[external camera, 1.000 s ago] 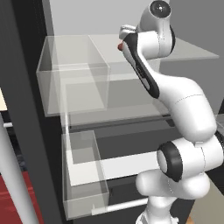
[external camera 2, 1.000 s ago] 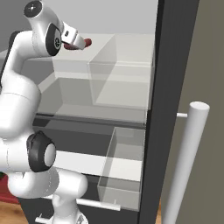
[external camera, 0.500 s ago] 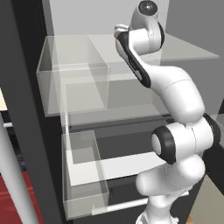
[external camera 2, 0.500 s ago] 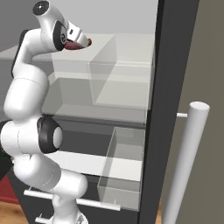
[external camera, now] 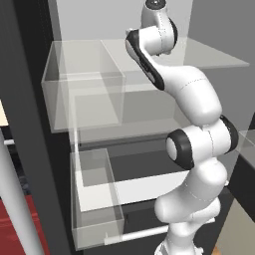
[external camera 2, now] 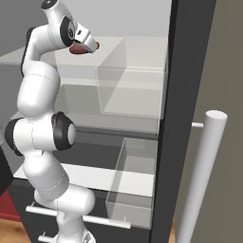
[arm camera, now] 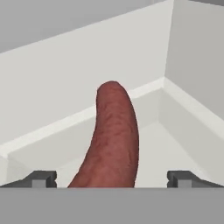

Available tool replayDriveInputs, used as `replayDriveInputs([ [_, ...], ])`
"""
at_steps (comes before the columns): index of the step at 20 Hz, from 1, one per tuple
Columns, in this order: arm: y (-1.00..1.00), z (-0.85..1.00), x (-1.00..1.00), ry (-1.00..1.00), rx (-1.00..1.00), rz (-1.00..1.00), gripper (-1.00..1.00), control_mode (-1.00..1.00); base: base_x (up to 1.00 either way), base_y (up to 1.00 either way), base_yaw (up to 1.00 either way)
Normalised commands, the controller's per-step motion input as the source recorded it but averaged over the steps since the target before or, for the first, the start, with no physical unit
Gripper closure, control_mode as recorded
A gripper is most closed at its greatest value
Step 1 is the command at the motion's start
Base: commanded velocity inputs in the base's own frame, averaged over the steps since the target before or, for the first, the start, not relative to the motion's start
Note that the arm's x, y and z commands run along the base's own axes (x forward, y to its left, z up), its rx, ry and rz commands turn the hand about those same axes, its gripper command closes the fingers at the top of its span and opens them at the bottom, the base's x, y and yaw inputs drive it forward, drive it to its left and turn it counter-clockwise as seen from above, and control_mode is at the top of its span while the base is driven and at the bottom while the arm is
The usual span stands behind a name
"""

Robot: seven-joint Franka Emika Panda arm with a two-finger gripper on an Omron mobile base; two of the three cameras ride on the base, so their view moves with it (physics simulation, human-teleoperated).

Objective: Retrieve the sausage and cheese from the fridge and place them on the cutting board on the counter.

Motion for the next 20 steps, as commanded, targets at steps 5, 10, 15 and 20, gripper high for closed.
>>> replayDriveInputs([
  [5, 0.00, -0.75, 0.00, 0.03, 0.00, -0.09, -1.00, -1.00, 0.00, 0.00, 0.00],
  [10, 0.00, -0.54, 0.02, 0.05, 0.00, -0.06, 1.00, -1.00, 0.00, 0.00, 0.00],
  [15, -0.12, -0.16, 0.01, 0.10, 0.00, -0.04, 1.00, -1.00, 0.00, 0.00, 0.00],
  [20, -0.25, -0.31, -0.09, -0.01, 0.00, 0.00, 1.00, -1.00, 0.00, 0.00, 0.00],
])
